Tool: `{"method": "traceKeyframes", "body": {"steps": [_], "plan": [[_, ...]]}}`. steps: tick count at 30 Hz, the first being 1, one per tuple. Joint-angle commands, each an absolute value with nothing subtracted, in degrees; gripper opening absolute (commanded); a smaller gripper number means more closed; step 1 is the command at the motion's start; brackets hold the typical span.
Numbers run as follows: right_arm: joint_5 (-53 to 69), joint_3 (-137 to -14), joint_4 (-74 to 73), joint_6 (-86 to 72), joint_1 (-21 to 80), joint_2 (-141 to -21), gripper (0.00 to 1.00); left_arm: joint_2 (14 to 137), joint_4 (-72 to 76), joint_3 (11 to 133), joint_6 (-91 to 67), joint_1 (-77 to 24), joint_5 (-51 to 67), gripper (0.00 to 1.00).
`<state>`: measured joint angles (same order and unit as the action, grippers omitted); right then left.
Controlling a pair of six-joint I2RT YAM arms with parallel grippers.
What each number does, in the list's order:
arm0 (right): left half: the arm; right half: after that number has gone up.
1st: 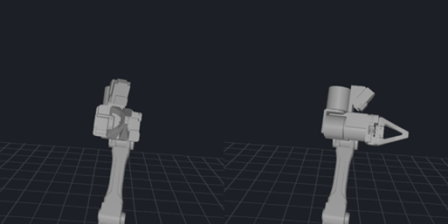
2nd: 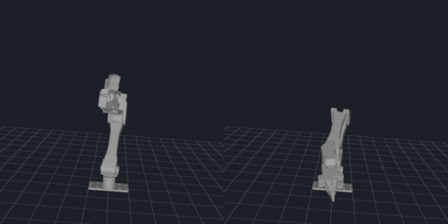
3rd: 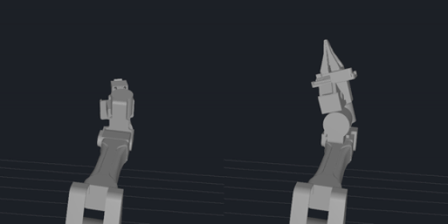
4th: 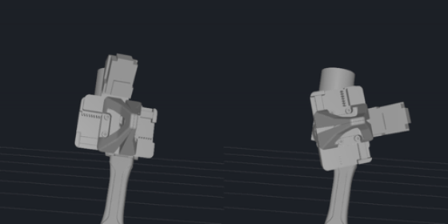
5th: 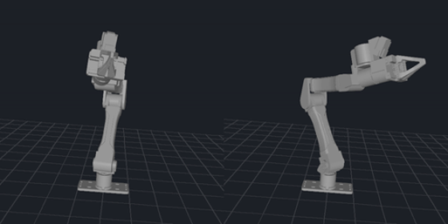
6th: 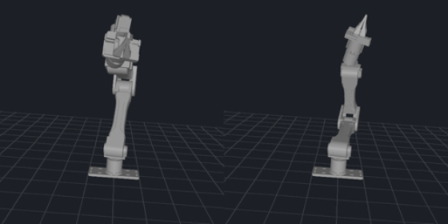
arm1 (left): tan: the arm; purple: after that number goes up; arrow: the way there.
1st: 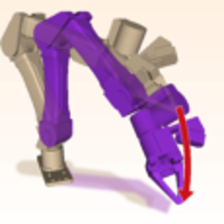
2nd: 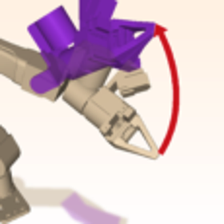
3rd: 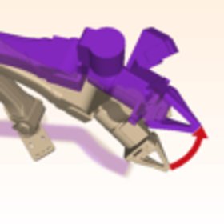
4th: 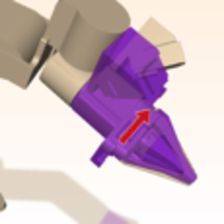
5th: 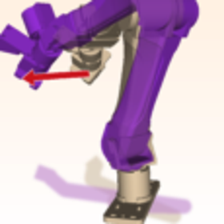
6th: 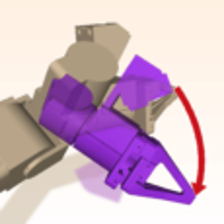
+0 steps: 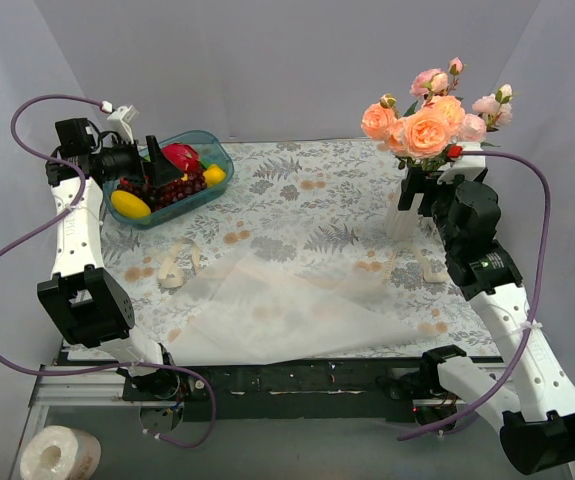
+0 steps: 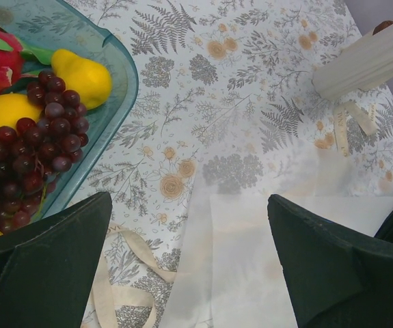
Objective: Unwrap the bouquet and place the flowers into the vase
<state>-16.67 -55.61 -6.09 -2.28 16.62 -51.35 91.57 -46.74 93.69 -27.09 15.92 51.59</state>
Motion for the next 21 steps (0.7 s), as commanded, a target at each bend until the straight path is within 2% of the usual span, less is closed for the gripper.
{"method": "traceKeyframes", "body": {"steps": [1, 3, 12, 14, 21], "plan": [[-16.52, -60.72, -16.59, -5.53, 16.52, -49.66, 0.98, 89.74, -45.53, 94.13, -28.21, 16.08, 53.7, 0.98], [-18.98, -62.57, -22.03, -5.71, 16.52, -51.93, 0.98, 90.17, -45.79, 94.92, -28.3, 16.08, 53.79, 0.98], [-21.09, -71.28, -24.16, -9.92, 15.3, -63.36, 0.98, 89.56, -47.02, 96.15, -27.51, 16.08, 54.23, 0.98], [-18.57, -70.93, -24.43, -12.29, 14.16, -64.33, 0.98, 89.12, -46.76, 96.06, -27.86, 16.08, 54.4, 0.98], [-10.47, -62.95, -34.44, -14.94, 14.24, -56.09, 0.98, 89.12, -50.62, 97.12, -25.67, 16.08, 53.44, 0.98]]}}
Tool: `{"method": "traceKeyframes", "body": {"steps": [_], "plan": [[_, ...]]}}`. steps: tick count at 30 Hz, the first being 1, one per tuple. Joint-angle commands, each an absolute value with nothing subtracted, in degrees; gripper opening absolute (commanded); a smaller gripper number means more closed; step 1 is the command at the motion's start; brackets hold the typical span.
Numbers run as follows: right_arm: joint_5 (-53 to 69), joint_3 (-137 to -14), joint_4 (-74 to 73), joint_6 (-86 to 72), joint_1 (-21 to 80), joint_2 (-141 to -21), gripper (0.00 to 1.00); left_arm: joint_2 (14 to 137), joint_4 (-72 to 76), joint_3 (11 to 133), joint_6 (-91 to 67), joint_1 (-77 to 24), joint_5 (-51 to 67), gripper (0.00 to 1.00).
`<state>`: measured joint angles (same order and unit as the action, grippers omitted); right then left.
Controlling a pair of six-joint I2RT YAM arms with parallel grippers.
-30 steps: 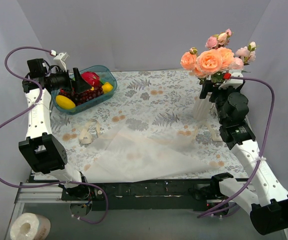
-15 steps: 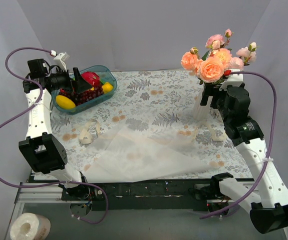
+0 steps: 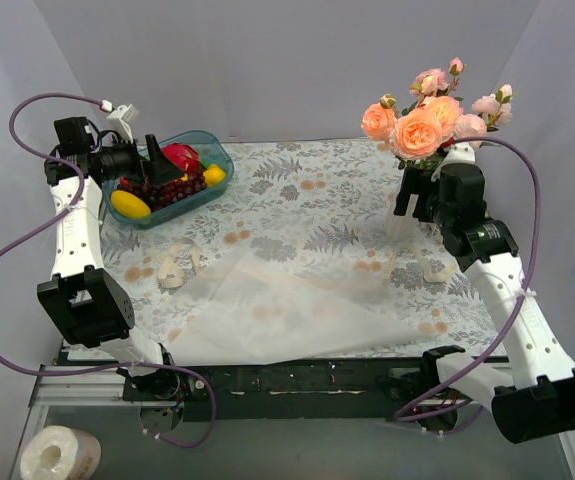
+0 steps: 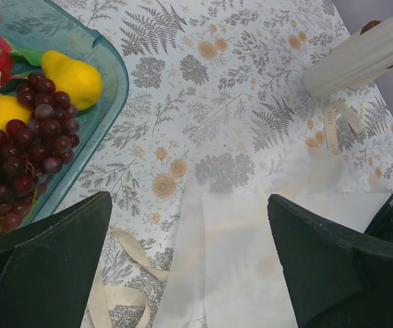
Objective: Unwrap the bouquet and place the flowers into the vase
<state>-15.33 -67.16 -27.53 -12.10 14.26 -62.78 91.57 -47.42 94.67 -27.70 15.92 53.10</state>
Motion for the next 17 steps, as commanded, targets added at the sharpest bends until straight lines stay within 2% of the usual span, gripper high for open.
{"method": "traceKeyframes", "body": {"steps": [1, 6, 10, 17], "plan": [[-9.76, -61.71, -35.58, -15.03, 14.15, -53.29, 0.98, 89.03, -51.06, 96.6, -25.4, 16.08, 53.09, 0.98], [-8.97, -58.71, -42.52, -17.05, 14.24, -45.19, 0.98, 86.15, -52.65, 93.53, -23.91, 16.08, 52.38, 0.98], [-5.46, -61.07, -46.05, -17.93, 14.15, -40.88, 0.98, 82.45, -50.98, 88.69, -24.96, 16.08, 52.73, 0.98], [-3.78, -64.24, -46.14, -18.28, 15.03, -41.22, 0.98, 78.67, -45.45, 82.8, -30.23, 16.08, 53.18, 0.98]]}}
